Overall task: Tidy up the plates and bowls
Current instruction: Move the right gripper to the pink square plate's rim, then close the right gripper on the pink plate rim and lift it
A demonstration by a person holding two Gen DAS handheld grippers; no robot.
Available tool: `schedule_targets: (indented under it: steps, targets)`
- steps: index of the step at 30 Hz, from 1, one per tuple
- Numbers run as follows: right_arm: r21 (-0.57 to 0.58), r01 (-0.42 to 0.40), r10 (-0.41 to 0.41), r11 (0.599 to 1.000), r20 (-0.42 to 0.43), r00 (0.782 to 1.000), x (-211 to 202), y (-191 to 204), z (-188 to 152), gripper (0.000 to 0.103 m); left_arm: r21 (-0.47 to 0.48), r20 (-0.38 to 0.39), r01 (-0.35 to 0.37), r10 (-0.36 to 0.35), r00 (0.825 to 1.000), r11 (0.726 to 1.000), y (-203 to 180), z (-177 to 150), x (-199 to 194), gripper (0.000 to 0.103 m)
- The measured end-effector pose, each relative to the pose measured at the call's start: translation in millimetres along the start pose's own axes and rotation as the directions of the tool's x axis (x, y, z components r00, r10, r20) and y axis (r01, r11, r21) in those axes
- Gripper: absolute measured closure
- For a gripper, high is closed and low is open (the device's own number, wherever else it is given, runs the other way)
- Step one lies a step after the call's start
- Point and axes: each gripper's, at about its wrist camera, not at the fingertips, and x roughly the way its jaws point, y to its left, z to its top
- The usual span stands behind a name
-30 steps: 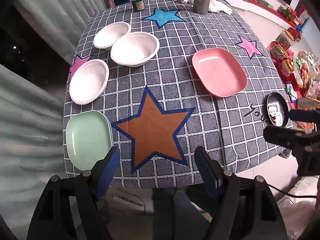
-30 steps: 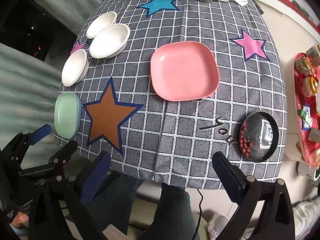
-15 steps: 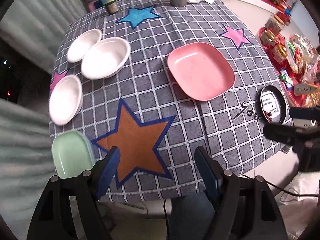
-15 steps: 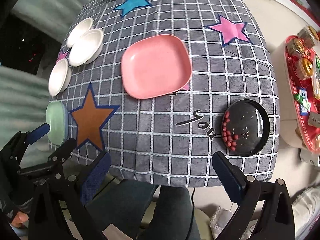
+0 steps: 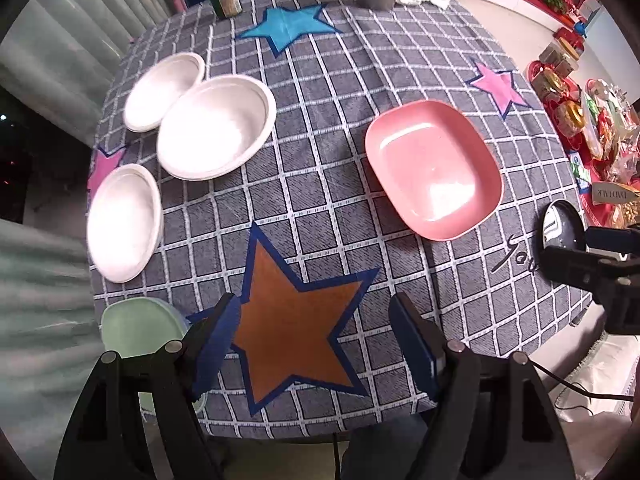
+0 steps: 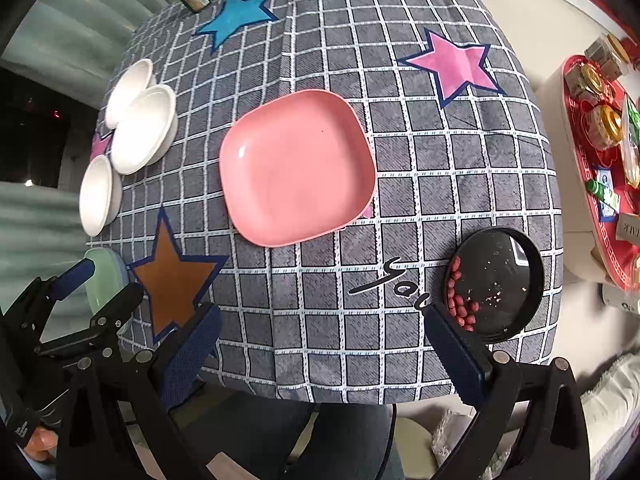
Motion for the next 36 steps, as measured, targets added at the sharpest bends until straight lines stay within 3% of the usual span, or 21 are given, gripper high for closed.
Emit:
schedule_targets:
  steps: [10,18,24,36]
  targets:
    - [0.068,0.059,-0.056,0.996,-0.05,0.997,26.1,-5.8,33.2,0.001,0.0,-0.075,0.042,-0.042,0.996,0.999,-1.1,32.0,30.5,0.023]
    - [0.054,0.105,-0.101,0.993,-0.067,0.993,42.9,-27.7,70.5,0.001,-0.083,-0.097,0.02,-0.028,0.995,0.996,-23.1,63.4,51.3,0.023]
    - [-0.026,0.127,-0.129,0.992,-0.117,0.985,65.4,-37.5,95.8,0.001,-0.215,-0.135,-0.018,-0.011,0.991,0.976,-20.3,76.7,67.3,0.023]
    - [-0.173,0.087,-0.111,0.981,-0.132,0.985,96.8,-42.1,135.0,0.002,-0.264,-0.164,-0.077,0.034,0.986,0.961,-34.0,87.9,109.2,0.024]
